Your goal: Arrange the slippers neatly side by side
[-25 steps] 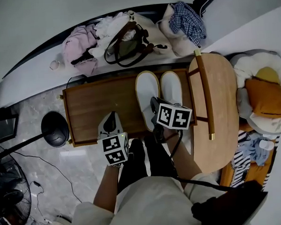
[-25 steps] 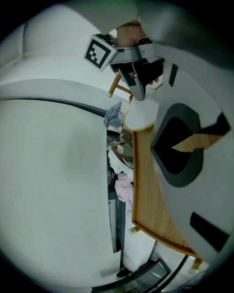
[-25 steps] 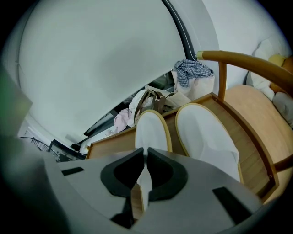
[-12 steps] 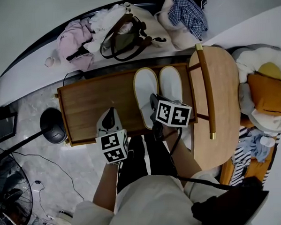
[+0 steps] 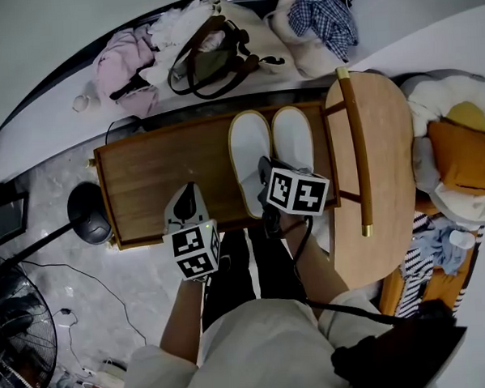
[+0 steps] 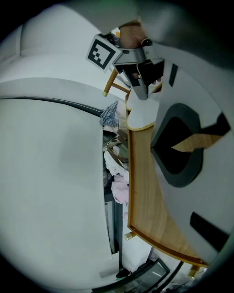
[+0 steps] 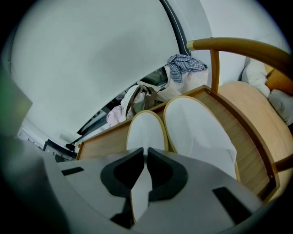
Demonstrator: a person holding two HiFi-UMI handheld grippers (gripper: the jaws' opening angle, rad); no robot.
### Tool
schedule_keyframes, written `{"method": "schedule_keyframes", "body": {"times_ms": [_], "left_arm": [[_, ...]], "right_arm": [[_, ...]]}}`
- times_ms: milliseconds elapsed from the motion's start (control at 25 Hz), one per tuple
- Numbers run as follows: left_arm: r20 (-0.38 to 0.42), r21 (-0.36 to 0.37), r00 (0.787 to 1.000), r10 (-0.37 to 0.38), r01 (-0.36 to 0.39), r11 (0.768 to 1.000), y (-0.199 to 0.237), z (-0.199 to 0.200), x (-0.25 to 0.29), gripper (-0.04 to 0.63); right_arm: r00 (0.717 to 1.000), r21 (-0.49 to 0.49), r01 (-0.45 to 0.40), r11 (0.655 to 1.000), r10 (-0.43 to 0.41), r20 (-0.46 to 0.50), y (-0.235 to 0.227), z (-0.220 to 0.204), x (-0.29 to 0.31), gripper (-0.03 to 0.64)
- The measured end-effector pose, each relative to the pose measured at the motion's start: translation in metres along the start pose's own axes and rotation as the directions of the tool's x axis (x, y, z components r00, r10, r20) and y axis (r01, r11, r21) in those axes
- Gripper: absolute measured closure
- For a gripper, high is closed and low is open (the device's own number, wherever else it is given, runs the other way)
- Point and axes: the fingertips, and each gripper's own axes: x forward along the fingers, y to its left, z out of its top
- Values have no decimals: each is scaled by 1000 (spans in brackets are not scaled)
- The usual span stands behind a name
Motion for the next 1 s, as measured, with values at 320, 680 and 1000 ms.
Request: {"method": "schedule_keyframes", "body": {"times_ms": [320,680,1000], "left_arm": [[6,-7,1000,6,-5,1000,2,-1,-3,591],[11,-17,1000,21,-21,1000,4,-5,-8,591],[33,-24,999,30,-29,999,5,-2,-15,591]], "right_arm": [[1000,-19,0,1000,0,5,1,-1,1,569],[1000,-47,-12,999,13,16,4,-2,0,568],[1000,-74,7,997,-5,29,3,-1,-8,495]]}}
